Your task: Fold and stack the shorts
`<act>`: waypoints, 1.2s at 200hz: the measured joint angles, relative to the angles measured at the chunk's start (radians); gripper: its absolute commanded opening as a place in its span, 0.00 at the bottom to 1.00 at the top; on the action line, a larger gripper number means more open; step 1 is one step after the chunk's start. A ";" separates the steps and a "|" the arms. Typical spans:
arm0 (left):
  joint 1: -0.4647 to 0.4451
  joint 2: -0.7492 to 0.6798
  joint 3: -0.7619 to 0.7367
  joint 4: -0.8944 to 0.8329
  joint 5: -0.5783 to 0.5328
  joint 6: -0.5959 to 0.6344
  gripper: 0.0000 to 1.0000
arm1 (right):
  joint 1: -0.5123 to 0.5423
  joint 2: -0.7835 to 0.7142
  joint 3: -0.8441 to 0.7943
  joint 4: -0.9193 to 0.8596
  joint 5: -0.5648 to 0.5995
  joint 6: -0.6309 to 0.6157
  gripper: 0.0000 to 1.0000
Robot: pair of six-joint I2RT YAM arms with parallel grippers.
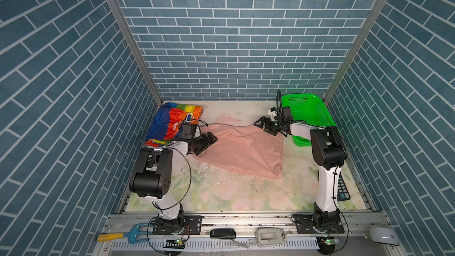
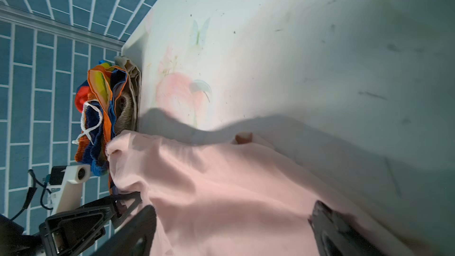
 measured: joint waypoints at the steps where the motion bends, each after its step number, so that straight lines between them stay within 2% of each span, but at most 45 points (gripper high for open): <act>1: 0.000 -0.002 -0.001 -0.002 0.000 0.000 1.00 | 0.000 -0.005 -0.004 -0.002 0.001 -0.001 0.99; 25: -0.006 -0.055 0.009 -0.113 -0.026 0.017 1.00 | 0.024 -0.178 -0.129 -0.093 0.037 -0.047 0.99; 49: -0.027 -0.117 0.110 -0.271 -0.082 0.065 1.00 | 0.047 -0.362 -0.260 -0.161 0.100 -0.081 0.99; 81: -0.050 -0.132 0.217 -0.307 -0.074 0.091 1.00 | 0.045 -0.545 -0.480 -0.255 0.200 -0.085 0.99; 116: -0.089 -0.124 0.198 -0.343 -0.075 0.092 1.00 | 0.043 -0.665 -0.612 -0.388 0.290 -0.104 0.99; 148: -0.105 -0.123 0.195 -0.352 -0.075 0.092 1.00 | 0.046 -0.656 -0.618 -0.394 0.309 -0.106 0.96; 159: -0.105 -0.123 0.195 -0.359 -0.076 0.093 1.00 | 0.054 -0.633 -0.618 -0.384 0.310 -0.106 0.89; 176: -0.105 -0.123 0.195 -0.379 -0.083 0.106 1.00 | 0.082 -0.604 -0.615 -0.359 0.312 -0.101 0.84; 206: -0.105 -0.124 0.195 -0.418 -0.103 0.132 1.00 | 0.137 -0.556 -0.596 -0.312 0.312 -0.093 0.59; 231: -0.105 -0.124 0.198 -0.439 -0.110 0.146 1.00 | 0.148 -0.524 -0.589 -0.293 0.317 -0.084 0.16; 240: -0.105 -0.124 0.202 -0.451 -0.116 0.152 1.00 | 0.147 -0.519 -0.589 -0.297 0.329 -0.086 0.05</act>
